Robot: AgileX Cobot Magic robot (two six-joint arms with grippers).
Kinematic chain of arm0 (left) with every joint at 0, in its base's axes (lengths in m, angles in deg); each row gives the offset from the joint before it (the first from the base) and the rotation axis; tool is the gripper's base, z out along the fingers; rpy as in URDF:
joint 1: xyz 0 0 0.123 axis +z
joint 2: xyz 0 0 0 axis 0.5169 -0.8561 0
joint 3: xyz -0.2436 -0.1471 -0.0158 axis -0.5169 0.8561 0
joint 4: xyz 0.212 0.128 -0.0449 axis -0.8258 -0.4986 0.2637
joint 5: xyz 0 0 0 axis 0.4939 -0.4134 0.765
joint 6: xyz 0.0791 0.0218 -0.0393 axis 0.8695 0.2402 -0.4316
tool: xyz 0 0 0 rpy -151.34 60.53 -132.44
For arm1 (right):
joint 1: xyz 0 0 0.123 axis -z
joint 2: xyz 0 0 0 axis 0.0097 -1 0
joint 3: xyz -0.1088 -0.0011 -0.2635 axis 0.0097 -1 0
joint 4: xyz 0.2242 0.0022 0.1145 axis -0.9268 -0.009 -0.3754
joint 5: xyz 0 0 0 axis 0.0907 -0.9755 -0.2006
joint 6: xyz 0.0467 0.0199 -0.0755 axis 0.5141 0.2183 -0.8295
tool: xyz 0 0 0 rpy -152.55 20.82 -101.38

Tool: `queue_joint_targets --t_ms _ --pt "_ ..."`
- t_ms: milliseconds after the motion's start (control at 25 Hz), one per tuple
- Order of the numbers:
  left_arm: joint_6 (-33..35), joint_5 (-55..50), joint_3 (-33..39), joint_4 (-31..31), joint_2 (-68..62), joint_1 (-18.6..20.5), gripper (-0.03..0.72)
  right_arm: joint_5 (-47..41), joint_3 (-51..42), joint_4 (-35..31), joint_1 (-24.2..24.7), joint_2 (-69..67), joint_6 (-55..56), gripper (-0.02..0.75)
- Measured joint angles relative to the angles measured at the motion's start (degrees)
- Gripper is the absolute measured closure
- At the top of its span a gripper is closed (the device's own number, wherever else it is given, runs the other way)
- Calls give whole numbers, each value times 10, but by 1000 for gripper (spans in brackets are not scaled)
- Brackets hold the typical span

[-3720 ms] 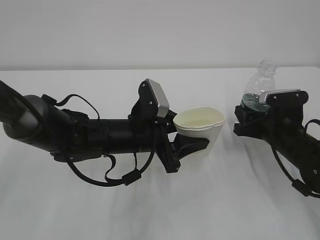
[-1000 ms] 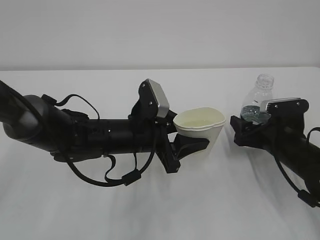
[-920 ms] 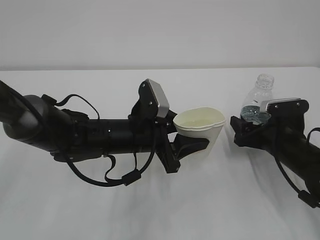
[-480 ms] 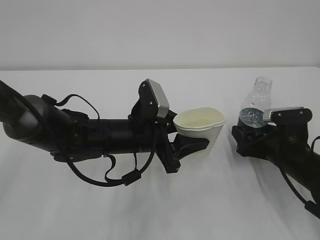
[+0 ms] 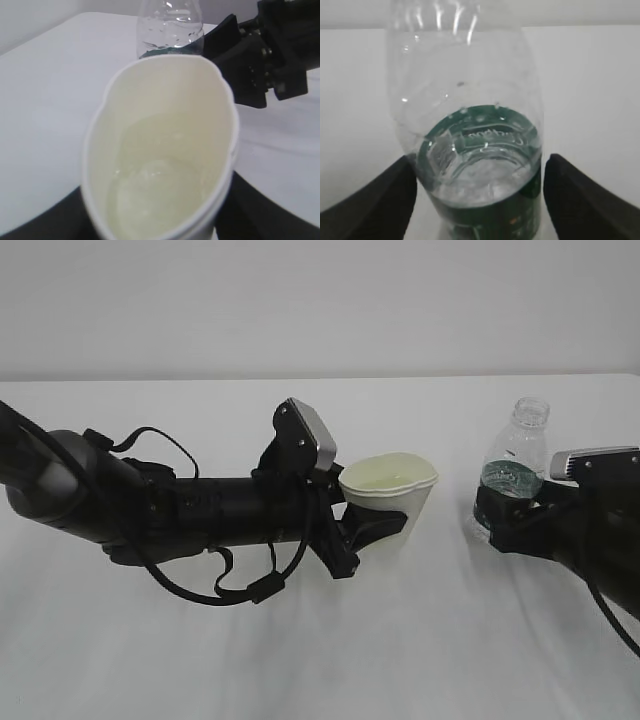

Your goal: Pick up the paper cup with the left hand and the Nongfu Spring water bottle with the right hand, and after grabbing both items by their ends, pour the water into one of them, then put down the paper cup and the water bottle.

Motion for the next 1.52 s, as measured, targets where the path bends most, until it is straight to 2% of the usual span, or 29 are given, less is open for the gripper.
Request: queue_joint_targets --t_ms 560,760,1040,1520 --pt "0 -6 0 22 -1 10 295 1 -75 7 0 77 4 148" --pt "0 7 20 41 -1 45 295 1 -79 20 0 86 22 148" --pt "0 82 61 58 -1 110 295 1 -79 22 0 86 27 148" --pt "23 114 90 68 -1 182 295 1 -79 25 0 87 28 148"
